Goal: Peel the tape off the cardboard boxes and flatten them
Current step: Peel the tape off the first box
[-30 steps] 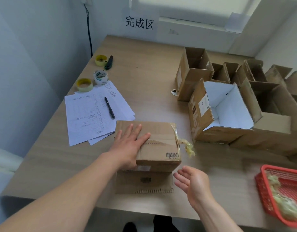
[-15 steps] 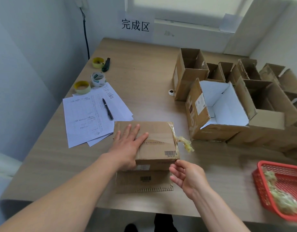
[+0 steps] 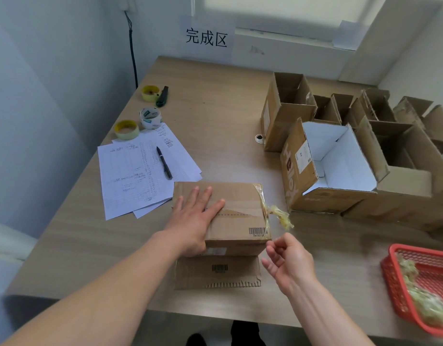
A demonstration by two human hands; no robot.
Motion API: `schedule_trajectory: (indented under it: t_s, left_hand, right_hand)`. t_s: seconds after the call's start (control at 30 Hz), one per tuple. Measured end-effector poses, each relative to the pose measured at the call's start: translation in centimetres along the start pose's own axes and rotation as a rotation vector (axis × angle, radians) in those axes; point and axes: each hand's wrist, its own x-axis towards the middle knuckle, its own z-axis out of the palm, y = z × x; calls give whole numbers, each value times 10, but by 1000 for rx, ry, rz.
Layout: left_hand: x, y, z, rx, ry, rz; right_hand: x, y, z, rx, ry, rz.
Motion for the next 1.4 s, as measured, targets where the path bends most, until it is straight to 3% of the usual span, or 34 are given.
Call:
schedule_trajectory:
  t_s: [0.17,0.3,0.33,0.5,0.77,0.97,1.23,1.4]
  left_hand:
    - [0,-1,1,-7,2,0]
    - [0,0,1,-7,1,-1]
    - [-1,0,1,-5,1,-2]
    - [-2,2,-1,-1,4,-7]
    - [-4,3,-2,6,-5,-15]
    - [-5,4,-4,-3,-10,-14]
    - [-5,4,-4,4,-13,-11]
    - [-5,3,-3,7,-11,-7]
  right_hand:
    - [1,-6,-9,-252,-7,-114]
    - [6,0,-15,-851,124,-708]
    - [7,-3,-11,-920,129,-755]
    - [23,-10,8,-1096,158,-602]
    - [31,15,-1,-908,4,-872]
    - [37,6,-17,-851,-139,-811]
    - [36,20,-3,-875,-32,-610]
    - [31,29,-3,-769,-89,-735]
